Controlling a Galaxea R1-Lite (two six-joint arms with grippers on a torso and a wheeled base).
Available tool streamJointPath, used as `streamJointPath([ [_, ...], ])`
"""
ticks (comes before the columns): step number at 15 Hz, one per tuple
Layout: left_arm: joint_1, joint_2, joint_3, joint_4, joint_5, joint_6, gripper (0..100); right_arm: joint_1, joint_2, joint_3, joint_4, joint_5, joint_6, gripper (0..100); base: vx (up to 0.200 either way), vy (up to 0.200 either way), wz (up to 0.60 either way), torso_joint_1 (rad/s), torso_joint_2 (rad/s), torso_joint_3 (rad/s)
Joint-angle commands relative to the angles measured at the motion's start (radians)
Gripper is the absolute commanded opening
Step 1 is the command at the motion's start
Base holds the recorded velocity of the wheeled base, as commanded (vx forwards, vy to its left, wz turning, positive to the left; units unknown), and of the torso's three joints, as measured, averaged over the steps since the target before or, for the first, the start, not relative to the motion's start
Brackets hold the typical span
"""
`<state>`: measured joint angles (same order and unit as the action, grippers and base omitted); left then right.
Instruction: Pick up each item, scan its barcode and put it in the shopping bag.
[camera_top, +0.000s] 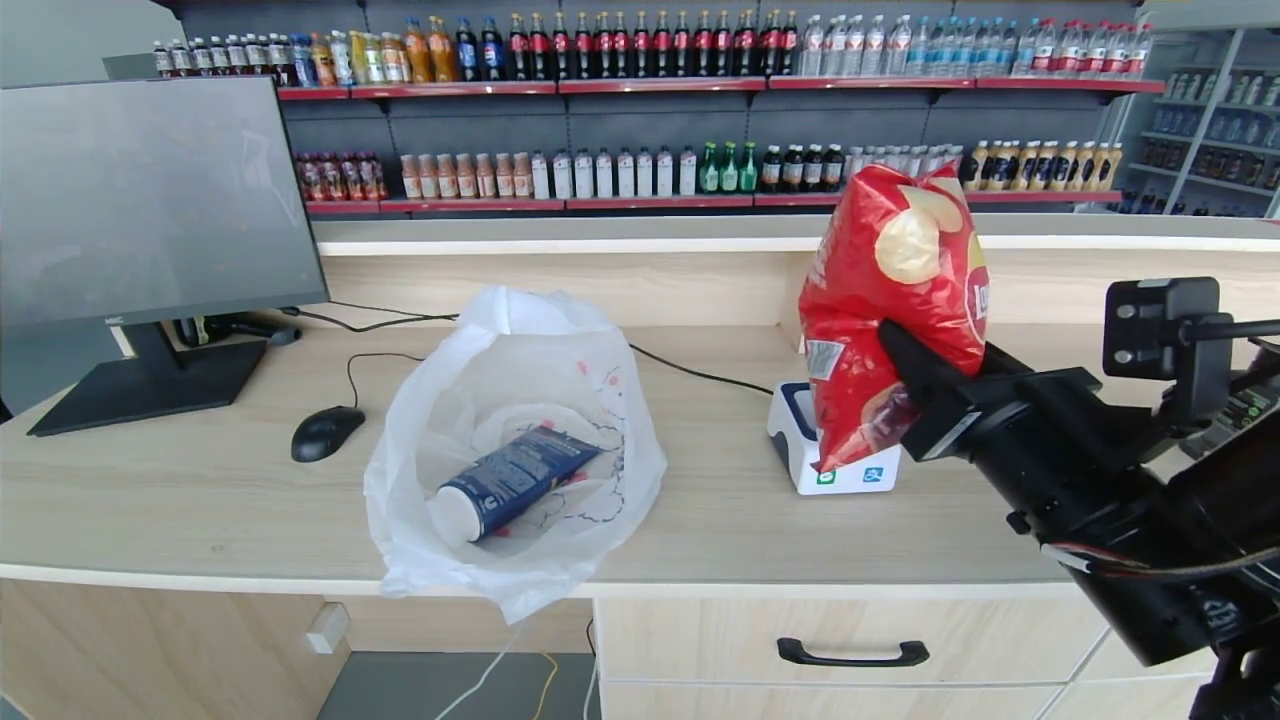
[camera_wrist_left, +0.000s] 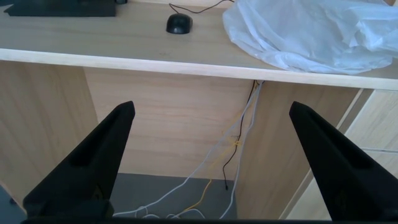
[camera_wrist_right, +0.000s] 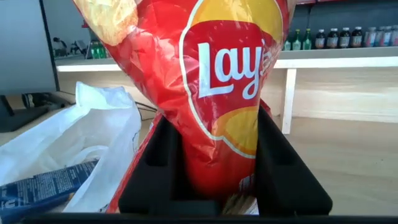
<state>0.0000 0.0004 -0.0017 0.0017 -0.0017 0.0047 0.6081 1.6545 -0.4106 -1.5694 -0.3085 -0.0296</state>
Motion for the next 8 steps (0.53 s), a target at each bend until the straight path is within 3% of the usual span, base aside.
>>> streamJointPath([
  [1,0.000,0.000,0.000,0.000,0.000,0.000,100,0.001,0.011,0.009,-0.001,0.000,-0.001,0,-0.200,0.000,0.00,-0.002,0.00,0.012],
  [2,0.000,0.000,0.000,0.000,0.000,0.000,100,0.002,0.011,0.010,-0.001,0.000,0.000,0,-0.200,0.000,0.00,-0.002,0.00,0.002],
  [6,0.000,0.000,0.000,0.000,0.000,0.001,100,-0.013,0.015,-0.002,-0.001,0.000,0.019,0,0.000,0.000,0.00,0.000,0.00,0.000],
  [8,0.000,0.000,0.000,0.000,0.000,0.000,100,-0.011,0.013,-0.002,-0.001,0.000,0.020,0,0.000,0.200,0.00,0.022,0.01,0.000],
])
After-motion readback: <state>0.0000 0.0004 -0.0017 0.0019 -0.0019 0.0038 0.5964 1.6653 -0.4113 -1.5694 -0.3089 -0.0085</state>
